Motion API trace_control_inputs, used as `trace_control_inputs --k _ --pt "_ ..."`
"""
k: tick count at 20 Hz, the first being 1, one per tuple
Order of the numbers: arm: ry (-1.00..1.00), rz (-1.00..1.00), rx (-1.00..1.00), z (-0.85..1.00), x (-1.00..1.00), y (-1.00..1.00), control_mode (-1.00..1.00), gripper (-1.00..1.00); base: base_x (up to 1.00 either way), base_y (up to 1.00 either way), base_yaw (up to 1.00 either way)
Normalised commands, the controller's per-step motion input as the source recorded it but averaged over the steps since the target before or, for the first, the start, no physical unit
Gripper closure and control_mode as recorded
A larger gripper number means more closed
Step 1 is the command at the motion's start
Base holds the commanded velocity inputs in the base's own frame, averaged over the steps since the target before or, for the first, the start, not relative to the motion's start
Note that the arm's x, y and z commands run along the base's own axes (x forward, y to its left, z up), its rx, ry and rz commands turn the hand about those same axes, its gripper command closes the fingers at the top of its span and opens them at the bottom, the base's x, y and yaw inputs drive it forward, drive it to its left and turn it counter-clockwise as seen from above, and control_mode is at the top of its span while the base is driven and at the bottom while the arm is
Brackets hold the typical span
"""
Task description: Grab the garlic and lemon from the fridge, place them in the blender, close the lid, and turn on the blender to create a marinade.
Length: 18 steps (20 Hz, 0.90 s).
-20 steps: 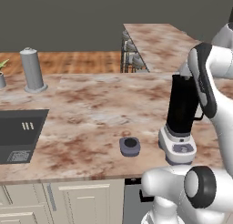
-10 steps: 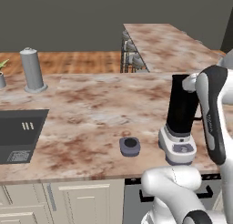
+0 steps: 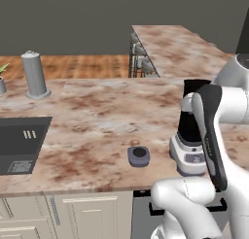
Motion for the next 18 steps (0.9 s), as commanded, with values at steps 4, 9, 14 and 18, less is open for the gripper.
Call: trace_control_inputs --k 4,9,14,18 --pt "0.06 0.00 0.00 -0.37 -0.17 0.37 -1.00 -1.00 0.00 0.00 0.00" --pt "0.04 0.00 0.00 -0.49 -0.41 0.52 -1.00 -1.00 0.00 0.00 0.00" --pt "0.11 0.00 0.01 -0.33 -0.31 0.19 -1.00 -1.00 0.00 0.00 0.00" --pt "0.06 0.00 0.07 -0.16 -0.32 0.04 -1.00 -1.00 0.00 0.00 0.00"
